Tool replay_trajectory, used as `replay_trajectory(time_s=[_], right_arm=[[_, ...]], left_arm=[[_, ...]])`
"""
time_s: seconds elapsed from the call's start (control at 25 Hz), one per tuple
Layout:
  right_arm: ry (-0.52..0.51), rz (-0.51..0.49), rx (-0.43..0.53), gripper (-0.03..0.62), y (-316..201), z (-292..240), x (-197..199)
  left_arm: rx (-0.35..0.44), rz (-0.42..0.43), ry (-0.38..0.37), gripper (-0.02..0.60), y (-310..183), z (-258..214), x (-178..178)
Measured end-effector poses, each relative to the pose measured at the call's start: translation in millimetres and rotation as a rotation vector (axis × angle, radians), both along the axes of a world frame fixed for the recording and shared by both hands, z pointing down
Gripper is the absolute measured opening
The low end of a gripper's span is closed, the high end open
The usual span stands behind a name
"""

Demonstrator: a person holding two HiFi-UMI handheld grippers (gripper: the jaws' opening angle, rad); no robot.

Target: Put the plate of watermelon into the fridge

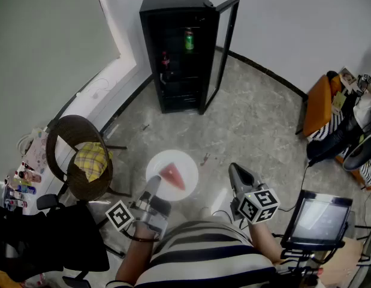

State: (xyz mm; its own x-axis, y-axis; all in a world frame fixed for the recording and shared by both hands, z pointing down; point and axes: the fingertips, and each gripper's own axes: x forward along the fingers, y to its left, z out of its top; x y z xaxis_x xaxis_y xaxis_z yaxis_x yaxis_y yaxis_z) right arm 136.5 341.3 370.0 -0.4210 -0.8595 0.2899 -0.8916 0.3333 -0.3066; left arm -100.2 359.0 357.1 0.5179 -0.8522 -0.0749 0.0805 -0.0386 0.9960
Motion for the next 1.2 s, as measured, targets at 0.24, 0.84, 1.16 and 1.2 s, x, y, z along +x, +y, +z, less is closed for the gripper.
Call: replay_trajectory(time_s=[0.24,0.84,1.16,1.2], right_arm=[[0.008,-0.009,0.008,-0.005,-3.1,-1.4,-1.7],[0.04,-0.057,0.045,-0.003,-15.6,-14.7,-16.1],[0.062,-0.077,0.071,-0.003,-36.2,-19.6,-36.4],[0.069,-0.082,0.076,-0.003,-40.8,-21.7,-40.1]], left_arm=[[-0.002,0.0,0.0,0.046,-2.5,0.3,0.5],[0.01,0.046,-0.01,0.044,-25.1,-1.6,7.2],[0.005,0.111,-0.047,0.045,-43.7,7.5,10.8],[0.008,0.12,-0.051,0.044,-47.8,7.9,11.0]])
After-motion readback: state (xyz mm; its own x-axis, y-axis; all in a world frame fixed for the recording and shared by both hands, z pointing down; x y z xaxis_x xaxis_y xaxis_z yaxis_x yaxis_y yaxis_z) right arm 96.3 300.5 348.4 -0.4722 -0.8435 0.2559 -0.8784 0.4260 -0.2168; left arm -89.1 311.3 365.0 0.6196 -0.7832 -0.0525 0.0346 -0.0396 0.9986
